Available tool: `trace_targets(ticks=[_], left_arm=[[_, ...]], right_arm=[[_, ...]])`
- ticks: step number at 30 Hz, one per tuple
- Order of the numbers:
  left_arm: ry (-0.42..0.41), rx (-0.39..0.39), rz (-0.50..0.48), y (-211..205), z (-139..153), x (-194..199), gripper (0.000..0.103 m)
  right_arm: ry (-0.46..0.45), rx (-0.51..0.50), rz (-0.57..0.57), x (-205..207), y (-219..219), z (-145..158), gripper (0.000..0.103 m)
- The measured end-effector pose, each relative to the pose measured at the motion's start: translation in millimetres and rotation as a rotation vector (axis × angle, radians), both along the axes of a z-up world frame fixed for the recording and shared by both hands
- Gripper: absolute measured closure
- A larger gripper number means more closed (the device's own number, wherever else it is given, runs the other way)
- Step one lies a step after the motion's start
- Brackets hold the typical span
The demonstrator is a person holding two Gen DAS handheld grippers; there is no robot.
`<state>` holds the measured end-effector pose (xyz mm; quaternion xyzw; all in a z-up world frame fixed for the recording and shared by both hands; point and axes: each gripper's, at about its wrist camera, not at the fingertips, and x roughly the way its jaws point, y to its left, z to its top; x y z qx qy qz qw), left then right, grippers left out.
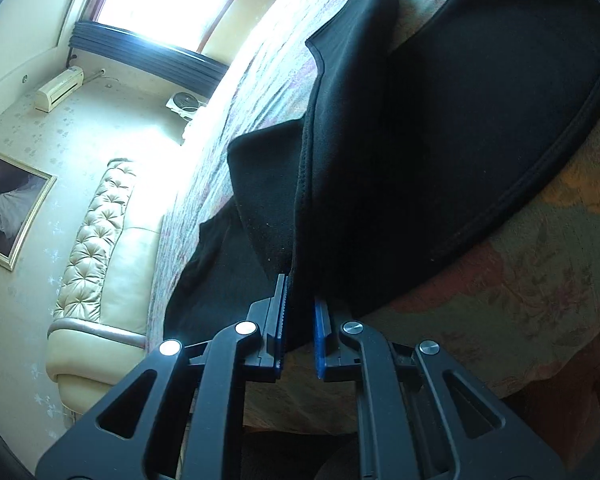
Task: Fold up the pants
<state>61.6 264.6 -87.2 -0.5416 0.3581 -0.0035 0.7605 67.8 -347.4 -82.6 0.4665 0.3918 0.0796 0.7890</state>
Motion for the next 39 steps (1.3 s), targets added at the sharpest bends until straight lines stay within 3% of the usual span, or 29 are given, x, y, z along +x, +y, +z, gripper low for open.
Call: trace_targets(ticks=[4,7,8,10,13,15,16,18,20,22,26,29,31,32,33,35,39], left_arm=[[-0.003,0.044,-0.048,-3.8,-8.0,0.5,0.092],[-0.003,0.103,-0.059,-3.3,5.2,-6.2,0.084],[0.005,0.138,-0.051,-2.5,10.7,-10.9,0.075],[0.009,0.225,-0.02,0.1,25.2,-20.3,0.072],[-0.024,0.303,-0.013,-2.7,45.6,-29.0,0.072],[-0.06,0.309,-0.039,-12.3,58.8,-26.4,0.072],[-0.077,0.308,-0.061,-20.7,65.1,-23.4,0.071],[-0.113,0.3,-0.108,-39.5,74.9,-17.0,0.058],[-0.15,0.272,-0.182,-65.8,83.3,-5.0,0.055],[-0.178,0.264,-0.265,-98.7,89.9,7.0,0.055],[-0.193,0.341,-0.406,-163.1,94.0,28.8,0.055],[-0.198,0.349,-0.473,-205.6,91.2,42.9,0.054],[-0.189,0.349,-0.5,-231.2,85.3,51.2,0.043],[-0.189,0.342,-0.513,-241.1,81.7,55.6,0.042],[-0.184,0.332,-0.528,-250.9,78.0,59.4,0.042],[-0.166,0.321,-0.551,-272.1,71.1,69.2,0.042],[-0.153,0.298,-0.591,-307.5,63.3,77.5,0.042]], right_arm=[[0.007,-0.016,0.018,-0.5,-3.5,-10.5,0.091],[-0.002,-0.01,-0.001,-3.3,-16.9,3.0,0.068],[-0.017,-0.025,-0.021,-7.2,-26.1,10.6,0.062],[-0.049,-0.073,-0.075,-8.6,-50.6,32.3,0.058],[-0.075,-0.163,-0.213,-10.4,-107.4,59.6,0.052],[-0.065,-0.186,-0.3,-9.9,-155.3,67.0,0.044],[-0.044,-0.215,-0.355,-10.2,-181.4,67.4,0.043],[0.041,-0.27,-0.448,-10.7,-236.7,59.0,0.04],[0.113,-0.289,-0.501,-11.2,-284.0,44.4,0.04],[0.151,-0.273,-0.491,-6.4,-321.5,27.4,0.04],[0.204,-0.292,-0.373,20.2,-353.7,-2.9,0.04],[0.246,-0.447,-0.214,41.9,-341.3,-7.1,0.037],[0.256,-0.582,-0.088,49.2,-316.6,-3.3,0.039],[0.259,-0.643,-0.04,49.1,-301.0,-0.1,0.046],[0.255,-0.7,-0.002,50.0,-291.1,0.9,0.065],[0.221,-0.713,0.072,51.0,-279.3,4.1,0.091],[0.153,-0.795,0.03,43.5,-282.2,32.2,0.092]])
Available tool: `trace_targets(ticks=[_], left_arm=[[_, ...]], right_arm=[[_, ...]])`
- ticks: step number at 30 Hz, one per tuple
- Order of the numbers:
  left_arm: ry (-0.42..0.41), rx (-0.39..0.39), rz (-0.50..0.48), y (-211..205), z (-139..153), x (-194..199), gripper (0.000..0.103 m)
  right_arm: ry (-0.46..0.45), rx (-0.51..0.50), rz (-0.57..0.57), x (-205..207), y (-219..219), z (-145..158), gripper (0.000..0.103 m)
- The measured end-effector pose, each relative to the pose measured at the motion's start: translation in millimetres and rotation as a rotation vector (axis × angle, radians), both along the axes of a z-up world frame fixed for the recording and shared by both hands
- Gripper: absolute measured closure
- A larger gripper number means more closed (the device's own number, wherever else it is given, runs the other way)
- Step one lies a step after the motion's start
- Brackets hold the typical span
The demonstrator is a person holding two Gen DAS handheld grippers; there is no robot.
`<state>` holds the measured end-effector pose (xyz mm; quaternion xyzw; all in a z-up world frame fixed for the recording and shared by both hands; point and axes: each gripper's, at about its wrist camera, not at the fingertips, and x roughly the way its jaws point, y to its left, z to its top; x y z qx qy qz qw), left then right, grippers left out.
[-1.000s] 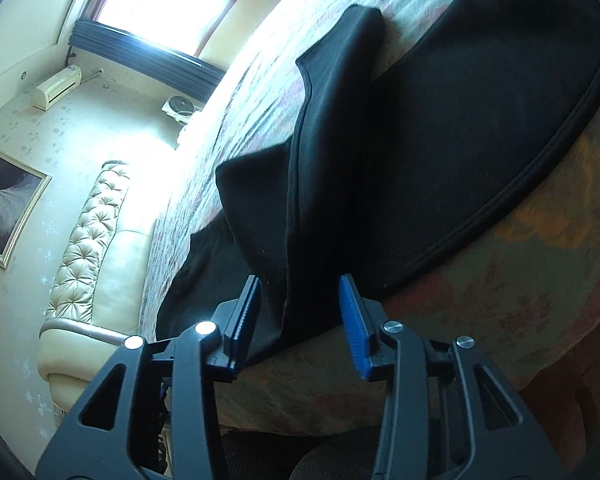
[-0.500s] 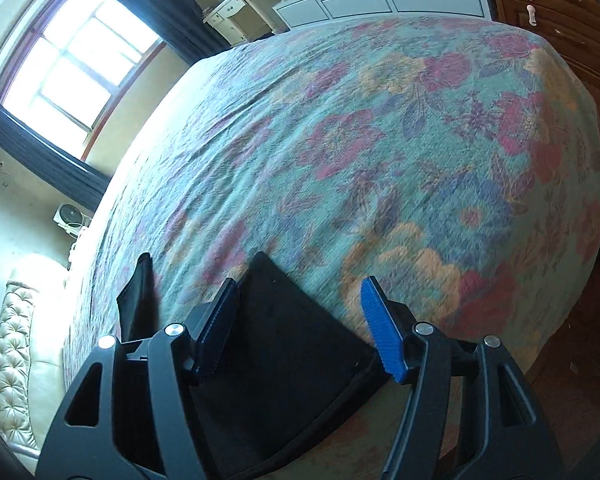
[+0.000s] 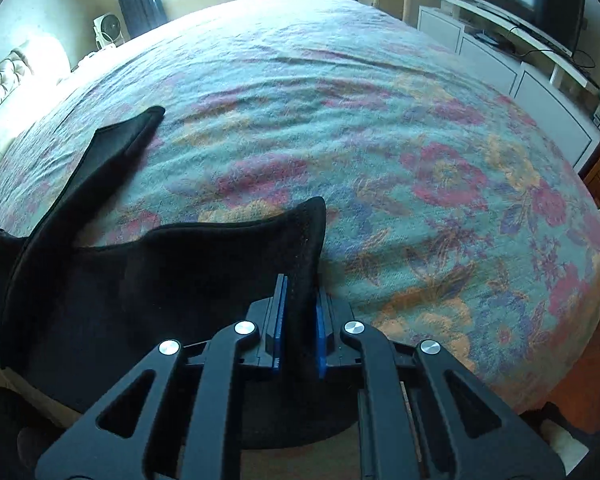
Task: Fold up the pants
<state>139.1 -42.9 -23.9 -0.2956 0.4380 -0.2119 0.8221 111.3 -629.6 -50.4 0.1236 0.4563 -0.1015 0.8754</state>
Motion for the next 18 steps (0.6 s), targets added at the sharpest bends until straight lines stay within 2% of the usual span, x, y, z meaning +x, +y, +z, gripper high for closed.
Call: trace_targets(ticks=[2,4,6,7,8,9,11,12,14,15,17,18], left_arm=[[-0.003,-0.004,-0.013,-10.0,-2.2,0.5,0.042],[0.006,-0.01,-0.025,-16.0,-7.3,-0.4,0.042],[0.019,-0.015,-0.031,-18.1,-13.8,-2.1,0.042],[0.03,-0.015,-0.03,-18.1,-17.7,-2.1,0.042],[0.041,-0.018,-0.027,-17.4,-21.3,-2.3,0.042],[0.049,-0.027,-0.027,-15.7,-24.9,-2.5,0.042],[0.041,-0.03,-0.03,-14.7,-27.2,-3.8,0.042],[0.031,-0.019,-0.035,-15.2,-27.1,-3.9,0.042],[0.008,0.006,-0.051,-17.7,-25.6,-3.2,0.042],[-0.003,0.015,-0.059,-20.4,-24.5,-2.2,0.04],[-0.019,0.025,-0.073,-25.1,-24.4,-1.5,0.033],[-0.023,0.028,-0.076,-26.7,-25.0,-1.5,0.031]], right_arm=[[-0.034,0.048,-0.048,-9.8,-22.6,0.8,0.092],[0.006,0.074,-0.056,-9.6,-31.5,-16.3,0.09],[-0.007,0.091,-0.057,-4.1,-33.6,-25.6,0.085],[-0.021,0.129,-0.094,-6.4,-39.7,-24.2,0.079],[-0.029,0.149,-0.168,-10.9,-47.1,-19.4,0.064],[-0.043,0.128,-0.251,-16.1,-50.6,-11.5,0.054],[-0.092,0.01,-0.395,-24.7,-46.2,16.7,0.054],[-0.142,0.001,-0.396,-22.7,-36.0,32.6,0.054],[-0.226,-0.002,-0.299,-3.2,2.9,63.2,0.05],[-0.245,-0.019,-0.224,14.6,29.5,75.6,0.04],[-0.251,-0.013,-0.045,56.0,88.8,90.5,0.029],[-0.245,0.018,0.04,79.4,117.8,92.6,0.029]])
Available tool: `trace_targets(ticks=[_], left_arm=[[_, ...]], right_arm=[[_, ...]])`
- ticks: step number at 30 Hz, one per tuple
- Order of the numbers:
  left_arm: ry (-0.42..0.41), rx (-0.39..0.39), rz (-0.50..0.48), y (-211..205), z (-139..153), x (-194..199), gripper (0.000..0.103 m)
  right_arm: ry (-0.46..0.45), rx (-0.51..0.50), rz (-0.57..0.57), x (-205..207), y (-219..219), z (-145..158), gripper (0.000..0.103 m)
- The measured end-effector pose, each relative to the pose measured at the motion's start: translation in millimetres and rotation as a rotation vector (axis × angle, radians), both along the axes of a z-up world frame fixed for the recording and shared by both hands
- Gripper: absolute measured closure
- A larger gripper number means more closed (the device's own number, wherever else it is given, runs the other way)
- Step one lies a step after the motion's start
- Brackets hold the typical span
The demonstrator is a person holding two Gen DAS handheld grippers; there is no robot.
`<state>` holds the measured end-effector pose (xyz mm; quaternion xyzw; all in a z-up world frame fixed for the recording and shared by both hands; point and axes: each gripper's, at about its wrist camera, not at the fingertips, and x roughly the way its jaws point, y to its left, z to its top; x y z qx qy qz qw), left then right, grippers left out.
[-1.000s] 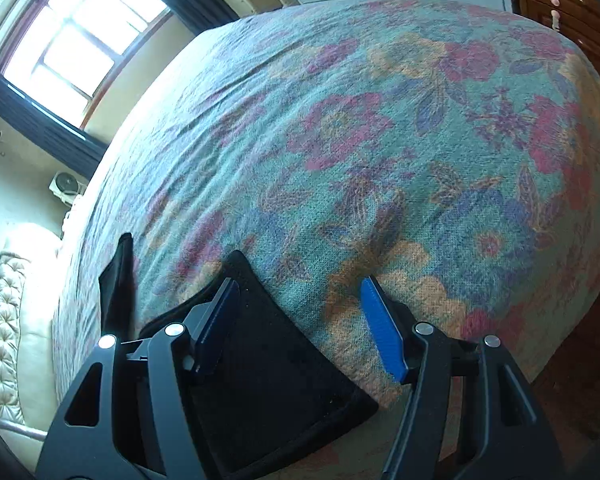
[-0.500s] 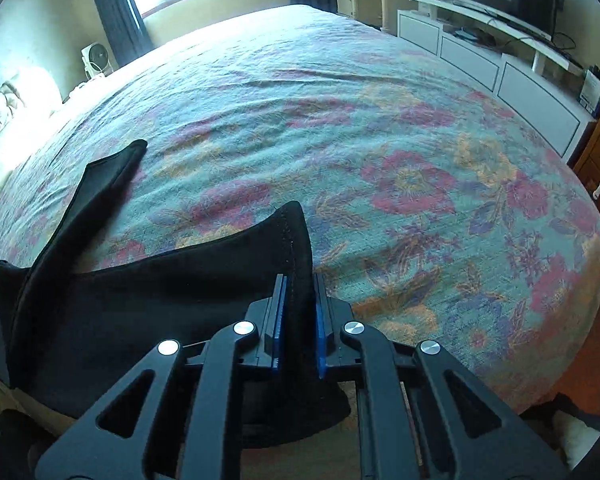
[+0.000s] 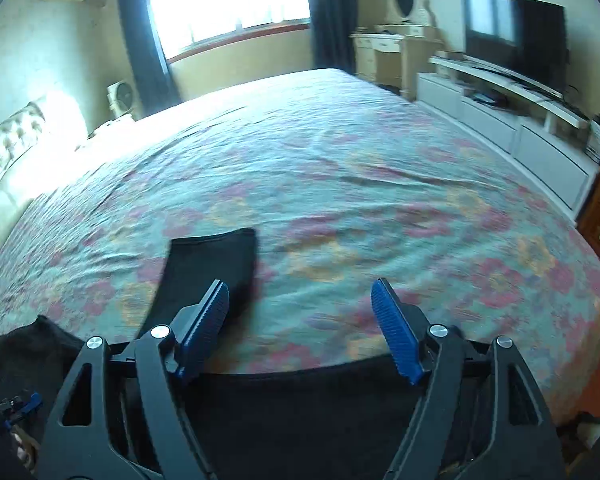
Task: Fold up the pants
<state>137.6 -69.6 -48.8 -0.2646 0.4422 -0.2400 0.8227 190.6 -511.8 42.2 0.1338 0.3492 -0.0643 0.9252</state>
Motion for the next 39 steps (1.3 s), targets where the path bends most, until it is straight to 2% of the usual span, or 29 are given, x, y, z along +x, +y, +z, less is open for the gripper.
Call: trace_targets(ticks=[2,5,7,10,12,13,14,15,16,17,20,22,24,27,31,33,36,39], left_arm=[[-0.004,0.008,-0.001,-1.8,-1.1,-1.2,0.028],[0.011,0.025,-0.007,-5.2,-1.8,1.6,0.026],[0.012,0.022,-0.01,-6.9,-1.5,1.2,0.024],[0.011,0.033,-0.01,-8.2,-2.9,0.3,0.023],[0.005,0.047,-0.013,-12.0,-2.7,0.3,0.023],[0.005,0.049,-0.012,-12.5,-2.8,0.0,0.022],[0.004,0.049,-0.011,-13.0,-2.9,-0.6,0.021],[0.002,0.05,-0.011,-13.5,-2.3,-1.4,0.02],[-0.001,0.057,-0.014,-13.7,-1.8,-1.9,0.02],[-0.006,0.068,-0.017,-14.8,-1.6,-2.3,0.02],[-0.005,0.075,-0.012,-14.9,0.2,-5.9,0.02],[0.007,0.051,0.008,-15.5,1.9,-8.4,0.02],[0.019,0.034,0.025,-17.2,1.6,-12.3,0.02],[0.022,0.033,0.036,-22.6,3.0,-18.0,0.02],[0.024,0.046,0.017,-40.8,6.1,-24.8,0.02],[0.022,0.043,0.003,-54.1,8.6,-26.6,0.02],[0.032,0.02,-0.02,-72.6,10.9,-32.7,0.02],[0.054,-0.006,-0.057,-89.7,8.1,-41.2,0.02]], right_arm=[[0.053,0.014,0.13,49.7,53.0,-7.1,0.029],[0.174,-0.106,0.21,117.7,118.1,-31.8,0.029],[0.267,-0.193,0.196,153.1,144.6,-53.6,0.029],[0.384,-0.357,0.16,183.1,165.2,-84.1,0.029],[0.426,-0.392,0.147,187.7,162.5,-98.1,0.03],[0.418,-0.369,0.127,184.8,155.1,-100.1,0.032],[0.415,-0.343,0.106,180.9,146.6,-100.8,0.051],[0.416,-0.295,0.114,176.5,137.5,-101.7,0.067],[0.409,-0.269,0.116,171.1,130.1,-100.1,0.073],[0.392,-0.262,0.109,163.0,122.5,-94.9,0.093],[0.28,-0.196,0.096,127.3,100.0,-64.6,0.094],[0.183,-0.111,0.081,93.7,75.4,-39.7,0.094],[0.087,-0.014,0.051,51.1,44.3,-18.7,0.094],[-0.029,0.075,-0.024,-16.3,-2.1,-2.3,0.094],[-0.08,0.213,-0.134,-89.2,-57.7,-25.0,0.094],[-0.069,0.239,-0.178,-110.1,-74.7,-46.7,0.094],[-0.047,0.367,-0.237,-134.0,-90.6,-82.2,0.094],[-0.051,0.448,-0.281,-152.4,-96.3,-107.5,0.094]])
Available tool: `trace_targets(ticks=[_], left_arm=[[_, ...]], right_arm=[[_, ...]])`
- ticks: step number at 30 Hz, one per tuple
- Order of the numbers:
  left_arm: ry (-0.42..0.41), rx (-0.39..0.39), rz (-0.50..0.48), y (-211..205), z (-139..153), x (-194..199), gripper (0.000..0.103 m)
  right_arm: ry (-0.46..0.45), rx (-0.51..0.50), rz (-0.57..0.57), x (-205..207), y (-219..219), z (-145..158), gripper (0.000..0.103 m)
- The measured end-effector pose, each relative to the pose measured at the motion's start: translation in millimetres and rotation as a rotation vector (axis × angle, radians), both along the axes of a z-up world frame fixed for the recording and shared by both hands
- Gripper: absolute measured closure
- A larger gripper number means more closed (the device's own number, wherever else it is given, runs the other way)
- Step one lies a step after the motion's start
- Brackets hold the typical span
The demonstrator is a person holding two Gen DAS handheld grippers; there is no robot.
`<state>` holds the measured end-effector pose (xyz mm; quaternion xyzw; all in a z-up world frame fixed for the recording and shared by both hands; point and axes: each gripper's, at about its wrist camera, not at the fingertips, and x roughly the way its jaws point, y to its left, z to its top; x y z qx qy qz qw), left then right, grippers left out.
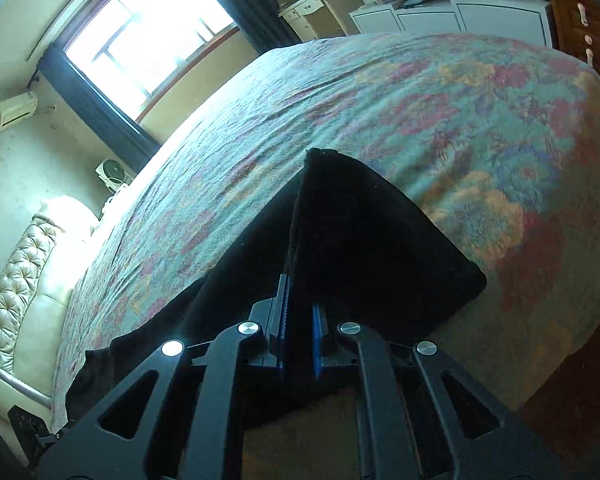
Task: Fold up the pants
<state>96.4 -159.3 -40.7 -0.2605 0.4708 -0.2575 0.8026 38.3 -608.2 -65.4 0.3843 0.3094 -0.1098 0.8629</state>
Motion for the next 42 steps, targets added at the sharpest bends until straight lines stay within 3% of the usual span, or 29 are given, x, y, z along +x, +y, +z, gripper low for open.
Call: trace_targets(ticks=[5,11,17,19,21,25,29,31,34,37,38,42], left_arm=[[-0.002,0.013,-0.031,-25.7,-1.7,-0.2,0.02],[0.009,-0.008,-0.032,-27.8,-0.4,3.0,0.02],[0.01,-0.003,-0.042,-29.3,-1.0,1.9,0.02],[0.014,-0.001,-0.04,-33.2,-0.4,3.4,0.02],[0.014,0.0,-0.04,-36.6,0.1,2.7,0.02],[0.02,-0.012,-0.045,-39.3,1.4,4.2,0.02],[0.019,-0.012,-0.046,-37.5,0.5,5.9,0.02],[0.019,-0.015,-0.047,-34.7,1.3,6.6,0.02],[0.002,-0.006,-0.056,-28.8,6.4,6.6,0.02],[-0.045,0.035,-0.07,-25.6,17.4,8.0,0.02],[-0.066,0.051,-0.073,-23.8,20.5,8.1,0.02],[-0.107,0.087,-0.079,-15.6,26.7,13.0,0.02]], right_arm=[[-0.024,0.159,-0.054,-22.3,-6.2,-29.4,0.095],[-0.062,0.235,-0.08,-30.3,-12.5,-37.2,0.094],[-0.124,0.35,-0.161,-38.4,-28.9,-43.8,0.077],[-0.124,0.342,-0.173,-37.2,-30.0,-41.8,0.078],[-0.12,0.312,-0.186,-40.9,-30.5,-36.4,0.096],[-0.115,0.275,-0.191,-48.0,-29.7,-34.2,0.097],[-0.125,0.343,-0.214,-51.4,-33.2,-56.2,0.097],[-0.12,0.33,-0.207,-49.3,-32.1,-54.2,0.097],[-0.108,0.267,-0.208,-51.5,-35.5,-40.0,0.089],[-0.094,0.146,-0.252,-59.5,-45.3,-17.4,0.069],[-0.078,0.109,-0.233,-54.7,-48.3,-10.4,0.051],[-0.049,0.091,-0.084,-18.4,-63.4,-0.9,0.033]])
